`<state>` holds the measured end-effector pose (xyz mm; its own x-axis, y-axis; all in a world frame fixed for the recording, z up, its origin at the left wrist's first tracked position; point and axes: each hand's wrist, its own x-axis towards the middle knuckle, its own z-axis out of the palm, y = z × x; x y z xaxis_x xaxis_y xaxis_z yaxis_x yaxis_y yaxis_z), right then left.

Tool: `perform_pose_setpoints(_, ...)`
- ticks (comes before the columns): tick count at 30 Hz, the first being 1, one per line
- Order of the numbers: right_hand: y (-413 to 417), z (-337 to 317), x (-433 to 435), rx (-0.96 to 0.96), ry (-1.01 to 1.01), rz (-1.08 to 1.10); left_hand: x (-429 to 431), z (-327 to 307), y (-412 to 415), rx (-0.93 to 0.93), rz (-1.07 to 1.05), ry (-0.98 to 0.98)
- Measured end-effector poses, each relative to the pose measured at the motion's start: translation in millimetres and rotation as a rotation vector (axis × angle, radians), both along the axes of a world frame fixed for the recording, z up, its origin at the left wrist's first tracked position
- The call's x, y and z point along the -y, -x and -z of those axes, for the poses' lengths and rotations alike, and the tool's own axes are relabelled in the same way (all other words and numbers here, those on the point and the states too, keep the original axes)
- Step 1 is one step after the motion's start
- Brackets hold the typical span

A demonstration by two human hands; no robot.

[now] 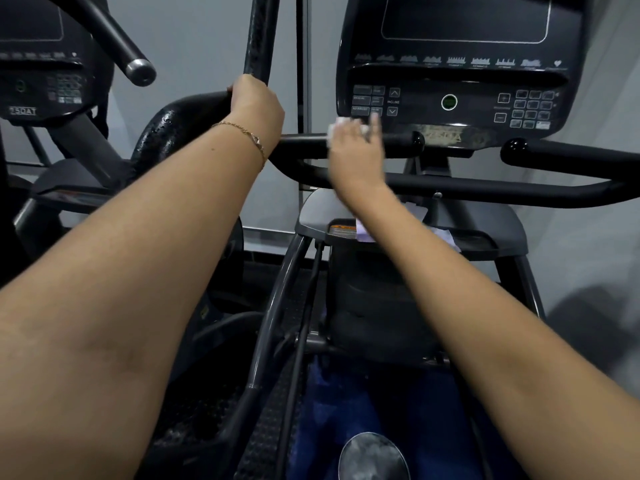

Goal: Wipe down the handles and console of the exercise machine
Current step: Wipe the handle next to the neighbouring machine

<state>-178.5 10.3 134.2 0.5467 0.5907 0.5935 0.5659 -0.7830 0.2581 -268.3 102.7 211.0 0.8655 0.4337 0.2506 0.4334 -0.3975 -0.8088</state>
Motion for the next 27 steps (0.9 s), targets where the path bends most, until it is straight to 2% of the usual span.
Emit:
perform_pose_setpoints(3, -9.9, -6.1, 28.1, -0.048, -0.082, 0.092, 1.3, 1.7, -0.4, -0.015, -0.009, -0.005)
perform_pose_setpoints(7, -9.1, 1.7, 32.9, 0.027, 0.002, -0.068, 3.6, 0.8, -1.3, -0.019, -0.023, -0.011)
perform_pose_setpoints(12, -17.6, -7.7, 53.9, 0.019, 0.004, 0.044, 3.4, -0.1, -0.2, -0.014, -0.023, -0.012)
perform_pose_setpoints(16, -18.6, -20.3, 45.4, 0.079, 0.173, -0.078, 4.0, -0.3, 1.7, 0.01, -0.018, 0.001)
perform_pose_setpoints(19, -16.7, -32.2, 71.3, -0.018, 0.122, -0.087, 3.6, 0.8, 1.3, 0.02, -0.016, 0.011)
perform_pose_setpoints(20, -18.1, -34.7, 81.7, -0.077, -0.002, -0.094, 3.4, 1.7, 0.9, 0.023, -0.015, 0.012)
perform_pose_setpoints(21, -17.7, -35.9, 92.9, -0.133, -0.22, -0.118, 3.3, 2.5, 0.6, 0.024, -0.016, 0.01)
perform_pose_setpoints(24, -10.1, -14.2, 110.5, -0.485, -1.191, -0.23, 2.9, 3.9, -1.1, 0.028, -0.021, 0.011)
perform_pose_setpoints(26, -7.4, 13.6, 99.8, -0.947, -1.781, -0.37, 3.1, 3.6, -2.0, 0.036, -0.015, 0.018)
perform_pose_setpoints(27, -7.0, 27.7, 87.1, -1.265, -1.969, -0.429, 3.5, 3.7, -2.4, 0.037, -0.013, 0.018)
